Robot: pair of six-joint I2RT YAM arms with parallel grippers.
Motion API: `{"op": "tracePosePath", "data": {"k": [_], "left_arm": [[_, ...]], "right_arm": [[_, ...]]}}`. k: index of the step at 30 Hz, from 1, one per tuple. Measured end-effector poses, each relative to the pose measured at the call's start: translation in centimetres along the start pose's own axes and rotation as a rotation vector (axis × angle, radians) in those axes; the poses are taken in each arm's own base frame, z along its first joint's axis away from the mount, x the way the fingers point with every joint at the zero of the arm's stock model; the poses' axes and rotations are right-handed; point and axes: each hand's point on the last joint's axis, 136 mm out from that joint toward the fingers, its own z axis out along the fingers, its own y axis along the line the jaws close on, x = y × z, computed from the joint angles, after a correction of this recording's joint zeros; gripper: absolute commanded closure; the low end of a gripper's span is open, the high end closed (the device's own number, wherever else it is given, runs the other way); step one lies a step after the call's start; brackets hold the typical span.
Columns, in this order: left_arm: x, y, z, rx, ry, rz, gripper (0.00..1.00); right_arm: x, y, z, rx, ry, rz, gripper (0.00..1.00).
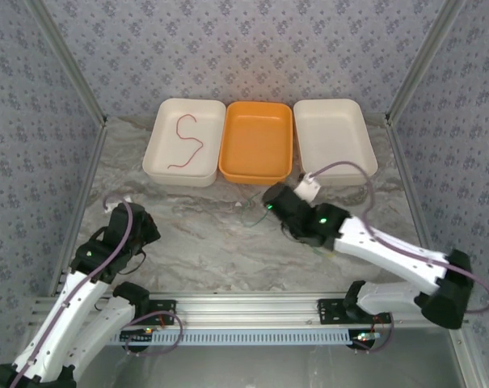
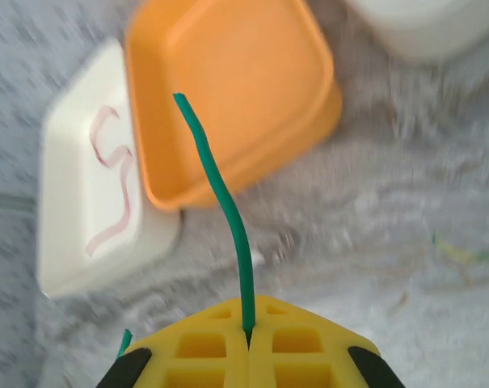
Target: Untangle the cables
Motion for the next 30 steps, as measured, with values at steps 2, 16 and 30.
{"op": "tracePosePath", "data": {"k": [2,16,30], "left_arm": [[-0.1,0.5,0.0,-0.024,-0.008,-0.006,1.00],[-4.7,1.1,-3.3,-0.121,-0.132,-0.034,1.00],[-7.6,-6.7,-0.9,0.067,-0.032,0.038,1.00]], "right_arm": [[-3.6,-1.1,-1.1,0.002,-0.071,0.015,1.00],[-14.1,-16.1,-4.9,0.344,-0.326,0.108,1.00],[-5.7,-9.9,1.8,0.197,0.035,-0.219,1.00]]}}
